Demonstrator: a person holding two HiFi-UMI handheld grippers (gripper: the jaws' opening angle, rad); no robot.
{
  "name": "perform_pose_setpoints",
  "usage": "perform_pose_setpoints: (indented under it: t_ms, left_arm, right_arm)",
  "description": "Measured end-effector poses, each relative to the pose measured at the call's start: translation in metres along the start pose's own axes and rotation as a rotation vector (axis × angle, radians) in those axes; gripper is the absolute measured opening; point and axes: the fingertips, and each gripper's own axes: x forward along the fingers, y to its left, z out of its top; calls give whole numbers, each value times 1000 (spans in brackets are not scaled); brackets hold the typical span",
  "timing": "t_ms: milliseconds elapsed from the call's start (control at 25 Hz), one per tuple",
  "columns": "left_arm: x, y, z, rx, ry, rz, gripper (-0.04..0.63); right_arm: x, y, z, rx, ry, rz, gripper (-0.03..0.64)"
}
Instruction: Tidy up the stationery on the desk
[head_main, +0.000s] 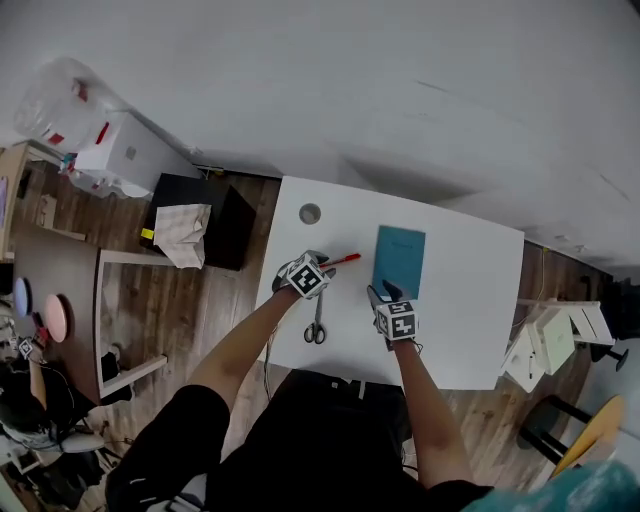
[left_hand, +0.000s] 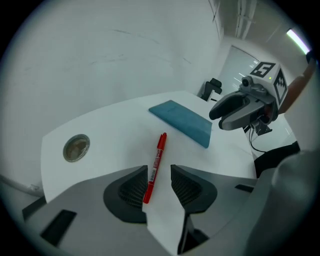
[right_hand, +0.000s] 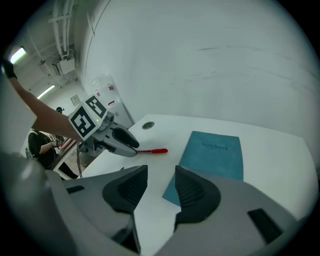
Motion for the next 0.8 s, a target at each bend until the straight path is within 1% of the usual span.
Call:
perform_pose_setpoints:
  t_ms: [120,280,320,400,560,680,760,800]
  left_arm:
    - [5,3,-5,-9,71,-1,140]
    - [10,2,-6,-22,106,4,136]
    - [11,2,-6,-26,111,15,129]
    - [12,3,-8,-34,119,42,75]
    - [12,8,-10,-43,126,84,54]
    - [9,13,-3,-43,110,116,49]
    - [7,12,1,-67,94,112,49]
    - [5,10,6,-72,74,110,49]
  right_arm:
    - [-9,-6,-8,29,-14,-9,184]
    - [-21,-15,-25,45,-9,-29,184]
    - [-24,-17,-28,51,-9,-33,184]
    - [-31,-21,-34,72,-16,-41,184]
    - [-48,-30,-42,138,-53,-82,184]
    - [-62,-37,-50,177,-78,-109,184]
    - [-68,-40,-58,183,-81,-115,184]
    - [-72,-40,-62,188,-82,-115,184]
